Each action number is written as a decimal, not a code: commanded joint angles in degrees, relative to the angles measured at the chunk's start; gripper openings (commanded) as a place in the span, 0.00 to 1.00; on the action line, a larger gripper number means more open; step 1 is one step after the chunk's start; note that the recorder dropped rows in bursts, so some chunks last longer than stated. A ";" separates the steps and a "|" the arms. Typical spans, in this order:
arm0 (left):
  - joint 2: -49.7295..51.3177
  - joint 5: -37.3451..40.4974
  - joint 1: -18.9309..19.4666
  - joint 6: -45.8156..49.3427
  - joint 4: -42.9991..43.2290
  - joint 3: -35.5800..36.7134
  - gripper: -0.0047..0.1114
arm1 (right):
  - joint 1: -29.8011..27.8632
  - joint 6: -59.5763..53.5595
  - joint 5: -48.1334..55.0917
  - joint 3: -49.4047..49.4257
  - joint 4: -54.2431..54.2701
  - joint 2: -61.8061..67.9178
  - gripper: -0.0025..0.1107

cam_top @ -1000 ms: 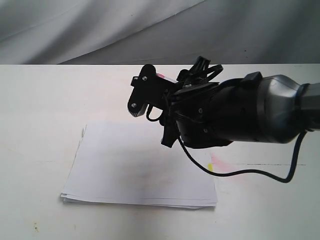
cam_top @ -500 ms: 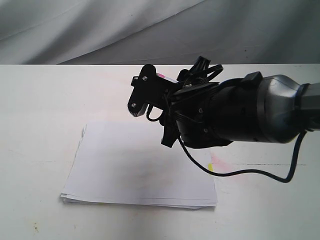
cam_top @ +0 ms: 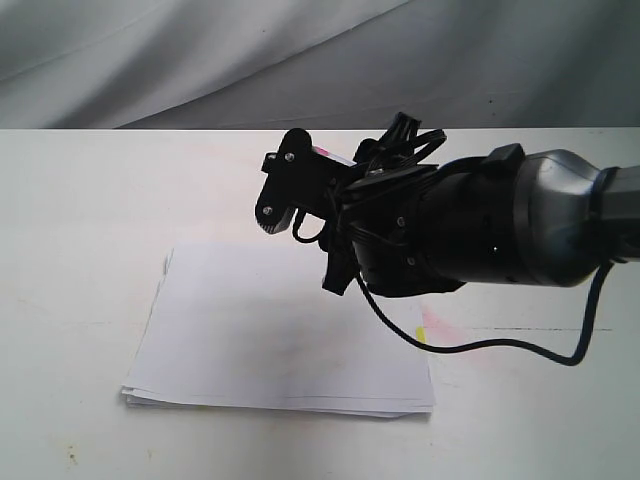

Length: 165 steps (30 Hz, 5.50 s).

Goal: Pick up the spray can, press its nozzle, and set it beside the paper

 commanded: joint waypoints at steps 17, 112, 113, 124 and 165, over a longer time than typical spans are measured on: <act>2.86 10.53 -0.21 -12.40 -7.53 0.28 0.04 | 0.15 0.30 0.33 -0.25 -1.98 -0.68 0.02; 109.94 79.24 1.80 122.95 -88.61 -60.08 0.04 | 0.15 -6.11 -1.37 -0.25 -1.99 3.71 0.02; 110.06 78.98 1.80 123.24 -88.61 -60.08 0.04 | 0.15 -6.11 -1.37 -0.25 -1.99 3.71 0.02; 114.14 82.79 1.80 119.73 -85.12 -65.95 0.04 | 0.15 -6.11 -1.37 -0.25 -1.99 3.71 0.02; 114.41 80.83 -3.29 120.39 -85.39 -66.03 0.04 | 0.15 -7.19 -4.10 -0.25 -2.04 3.71 0.02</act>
